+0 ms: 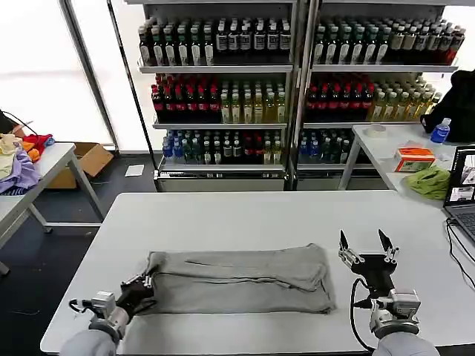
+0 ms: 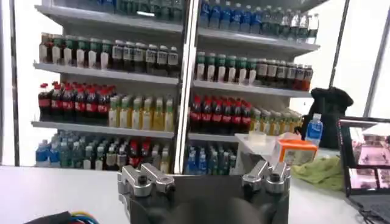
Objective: Fold and organize the clothes.
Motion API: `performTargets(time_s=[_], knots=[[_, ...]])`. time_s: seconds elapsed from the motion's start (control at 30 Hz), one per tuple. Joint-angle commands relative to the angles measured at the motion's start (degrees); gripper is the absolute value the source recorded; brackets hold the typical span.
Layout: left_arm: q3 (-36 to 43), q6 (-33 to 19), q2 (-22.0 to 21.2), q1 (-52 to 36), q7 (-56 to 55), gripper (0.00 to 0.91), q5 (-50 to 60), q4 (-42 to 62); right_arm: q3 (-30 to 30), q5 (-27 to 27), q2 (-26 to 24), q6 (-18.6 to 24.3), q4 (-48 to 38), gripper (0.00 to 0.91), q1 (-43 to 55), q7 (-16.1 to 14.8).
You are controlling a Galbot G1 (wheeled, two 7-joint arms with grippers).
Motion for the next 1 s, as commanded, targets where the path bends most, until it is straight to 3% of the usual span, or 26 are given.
performTargets(time_s=[0.03,0.13,0.23,0.77,1.0], knots=[[-22.39,-2.84,21.2,6.64,3.41,0.0,-3.64,4.16,-0.21,0.12,0.22,-0.1,0.11,0.907,1.05,0.23],[-24.7,-2.97,25.18,6.69,4.71,0.0,-3.02,7.0,-0.47,0.27,0.39,-0.01,-0.1,0.907,0.85,0.52],[-24.52,-2.36,25.21,6.73,4.68,0.0,-2.97,6.1,-0.27,0.51,0.3,0.05,-0.24,0.907,0.79,0.53],[1.7,0.09,3.42,1.25,-1.33,0.0,6.86,-1.44,0.81,0.66,0.78,0.41,-0.43,0.907,-1.2,1.03],[9.89,4.25,0.76,-1.54,-5.08,0.0,1.2,-4.98,1.58,0.34,0.73,0.43,-0.11,0.907,-2.52,0.99]])
